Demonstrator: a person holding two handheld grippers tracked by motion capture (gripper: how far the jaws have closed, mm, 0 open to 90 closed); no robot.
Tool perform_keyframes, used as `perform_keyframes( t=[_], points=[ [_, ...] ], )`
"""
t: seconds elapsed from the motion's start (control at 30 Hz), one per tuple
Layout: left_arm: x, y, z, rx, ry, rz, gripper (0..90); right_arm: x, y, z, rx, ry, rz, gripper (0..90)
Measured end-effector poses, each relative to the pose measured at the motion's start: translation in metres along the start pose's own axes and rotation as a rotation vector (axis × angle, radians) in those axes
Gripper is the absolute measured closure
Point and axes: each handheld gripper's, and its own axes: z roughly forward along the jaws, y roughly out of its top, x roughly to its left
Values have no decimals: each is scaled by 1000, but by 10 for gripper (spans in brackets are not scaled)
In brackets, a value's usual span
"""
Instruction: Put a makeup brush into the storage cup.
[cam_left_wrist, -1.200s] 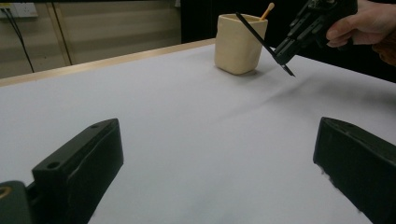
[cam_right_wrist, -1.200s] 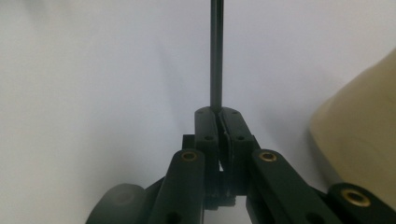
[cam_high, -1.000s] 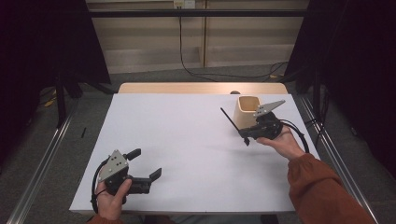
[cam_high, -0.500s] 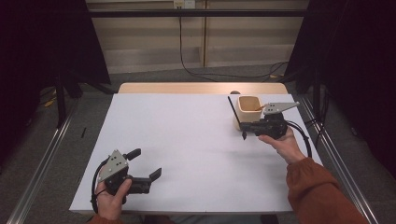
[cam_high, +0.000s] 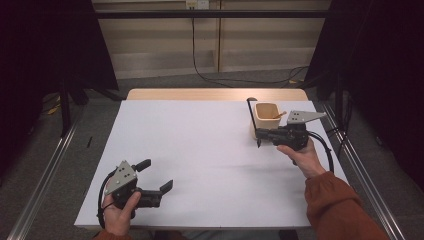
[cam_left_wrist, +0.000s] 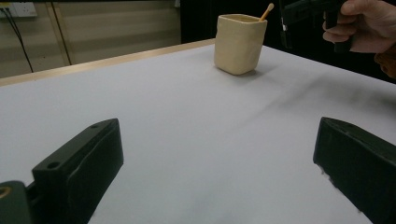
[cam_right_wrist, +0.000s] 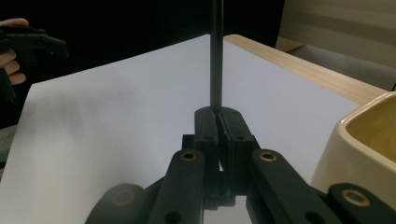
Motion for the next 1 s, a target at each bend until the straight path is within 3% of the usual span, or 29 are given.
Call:
perform_keyframes(
  t=[0.13, 0.37, 0.6, 1.0],
  points=[
    [0, 0, -1, -3, -4, -6, 15, 1, 2, -4, -14, 4, 3, 862],
    [-1, 0, -1, -3, -4, -5, 15, 11, 4, -11, 9, 20, 0, 862],
    [-1, 0, -1, -2, -5, -2, 15, 22, 6, -15, 12, 58, -7, 862],
    [1, 1, 3, -8, -11, -2, 14, 41, 1, -14, 69, 136, -36, 862]
  ],
)
